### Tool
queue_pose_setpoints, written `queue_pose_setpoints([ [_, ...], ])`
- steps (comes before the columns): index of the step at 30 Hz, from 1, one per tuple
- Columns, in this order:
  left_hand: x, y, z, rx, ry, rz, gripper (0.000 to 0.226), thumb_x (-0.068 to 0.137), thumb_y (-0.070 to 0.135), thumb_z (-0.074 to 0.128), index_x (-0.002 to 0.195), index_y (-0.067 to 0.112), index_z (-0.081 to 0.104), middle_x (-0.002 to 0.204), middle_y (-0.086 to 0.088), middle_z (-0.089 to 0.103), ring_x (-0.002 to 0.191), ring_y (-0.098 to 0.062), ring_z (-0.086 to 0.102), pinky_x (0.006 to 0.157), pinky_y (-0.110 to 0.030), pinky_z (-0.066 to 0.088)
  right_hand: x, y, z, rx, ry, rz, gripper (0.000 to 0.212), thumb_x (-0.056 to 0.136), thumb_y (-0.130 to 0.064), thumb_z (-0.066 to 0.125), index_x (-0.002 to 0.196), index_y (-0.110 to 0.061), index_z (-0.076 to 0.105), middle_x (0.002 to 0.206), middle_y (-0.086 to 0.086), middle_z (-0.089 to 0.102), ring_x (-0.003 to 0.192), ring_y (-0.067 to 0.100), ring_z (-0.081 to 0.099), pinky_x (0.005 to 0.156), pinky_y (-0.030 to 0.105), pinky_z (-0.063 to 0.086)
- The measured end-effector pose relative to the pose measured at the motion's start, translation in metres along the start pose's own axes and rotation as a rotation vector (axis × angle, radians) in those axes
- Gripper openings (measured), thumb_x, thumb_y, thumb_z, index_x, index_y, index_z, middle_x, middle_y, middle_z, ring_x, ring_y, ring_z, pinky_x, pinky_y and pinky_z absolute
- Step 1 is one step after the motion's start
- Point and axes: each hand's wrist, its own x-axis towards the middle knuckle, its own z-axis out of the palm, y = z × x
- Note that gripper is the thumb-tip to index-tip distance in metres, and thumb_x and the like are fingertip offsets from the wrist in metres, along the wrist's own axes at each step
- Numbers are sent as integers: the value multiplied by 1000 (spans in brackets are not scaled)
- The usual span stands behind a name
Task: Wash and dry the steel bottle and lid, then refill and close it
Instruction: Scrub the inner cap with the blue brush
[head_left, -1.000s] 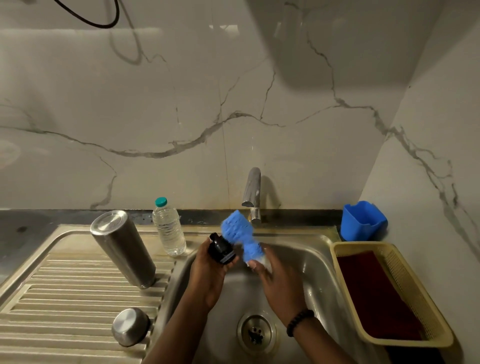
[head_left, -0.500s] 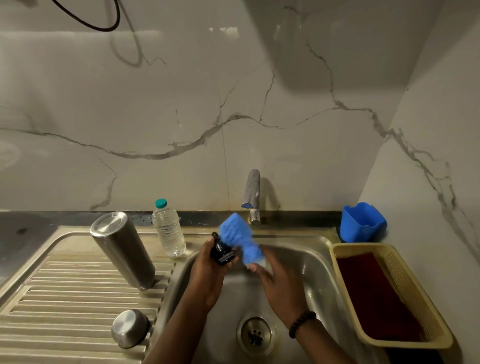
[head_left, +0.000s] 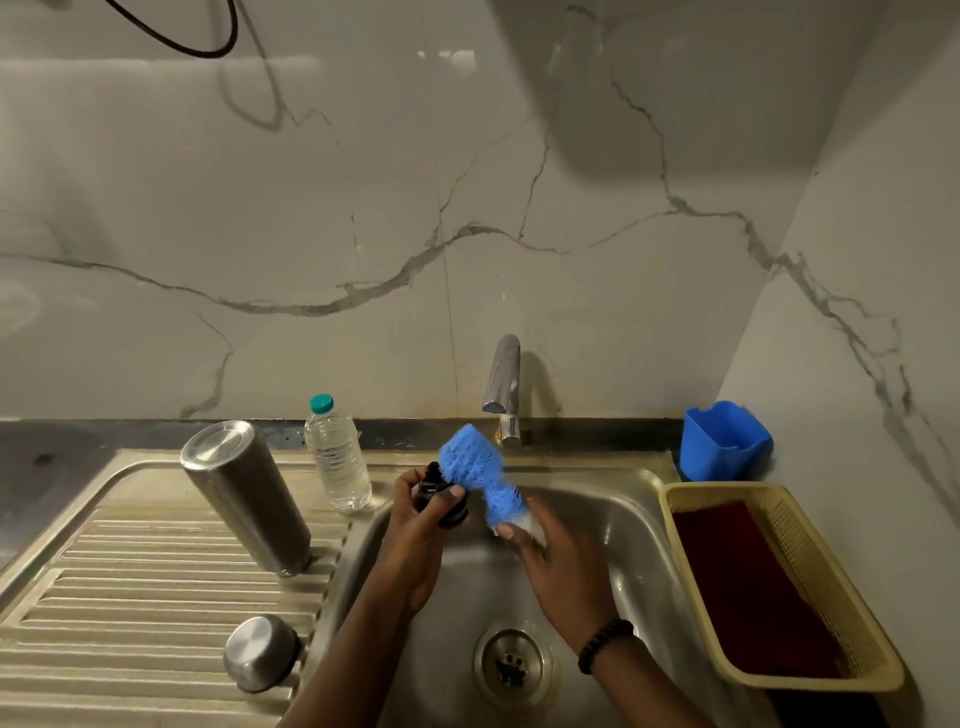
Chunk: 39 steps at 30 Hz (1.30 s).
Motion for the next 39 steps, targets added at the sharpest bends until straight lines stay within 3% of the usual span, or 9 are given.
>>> queue_pose_setpoints([
  [5, 0, 1, -7, 95, 15, 23, 46, 81, 14, 74, 123, 11, 58, 124, -19, 64, 113, -34, 62, 90, -42, 53, -1, -7, -9, -88, 56, -36, 39, 93, -43, 56, 131, -34, 52, 104, -24, 57, 84, -14, 49, 67, 0, 37],
  [12, -7, 1, -2, 322, -37, 47, 38, 91, 5, 64, 125, 20, 62, 117, -9, 69, 109, -27, 65, 84, -35, 54, 2, -15, -6, -218, 82, -104, 44, 95, -46, 53, 134, -27, 51, 109, -7, 68, 92, 8, 64, 73, 26, 53],
  [15, -13, 5, -6, 514, -93, 109, 44, 82, 10, 69, 123, 26, 61, 115, -3, 69, 107, -19, 65, 87, -32, 56, 4, -18, -9, -192, 91, -122, 44, 95, -48, 52, 134, -27, 51, 105, -8, 68, 91, 10, 65, 72, 28, 53],
  [20, -16, 8, -8, 690, -57, 206, 51, 81, -1, 73, 122, 24, 58, 108, 2, 71, 98, -3, 68, 80, -18, 55, 10, -16, -19, -243, -120, -108, 44, 96, -46, 52, 136, -28, 50, 118, -7, 67, 104, 7, 61, 78, 19, 45],
  [23, -14, 4, -11, 719, -43, 229, 56, 78, -2, 75, 125, 22, 57, 111, 3, 70, 100, -4, 68, 80, -15, 54, 6, -15, -23, -265, -141, -109, 44, 96, -46, 51, 137, -30, 48, 118, -8, 67, 103, 6, 61, 77, 19, 44],
  [32, -15, -1, -10, 663, -153, 218, 78, 75, -4, 74, 132, 31, 33, 119, -7, 68, 105, -24, 69, 88, -39, 59, 13, -10, -17, -352, -151, -114, 49, 97, -50, 45, 142, -32, 40, 114, -2, 68, 101, 13, 63, 81, 30, 51],
  [34, -14, 2, -9, 659, -175, 218, 79, 75, -6, 73, 132, 31, 31, 118, -3, 69, 104, -24, 70, 85, -38, 59, 18, -14, -17, -338, -127, -110, 47, 98, -47, 46, 142, -30, 42, 116, -2, 67, 104, 14, 62, 79, 26, 48],
  [37, -13, 10, -7, 709, -217, 208, 83, 74, -9, 74, 135, 24, 29, 121, 27, 60, 110, -8, 65, 85, -24, 55, 19, -17, -17, -278, -39, -117, 44, 98, -46, 48, 139, -29, 45, 112, -6, 67, 96, 6, 61, 67, 12, 39],
  [39, -11, 13, -8, 675, -213, 197, 83, 75, -9, 73, 135, 25, 27, 124, 18, 62, 111, -11, 66, 86, -27, 56, 15, -16, -20, -248, -48, -117, 44, 97, -46, 49, 138, -31, 46, 112, -8, 67, 93, 1, 59, 64, 8, 36],
])
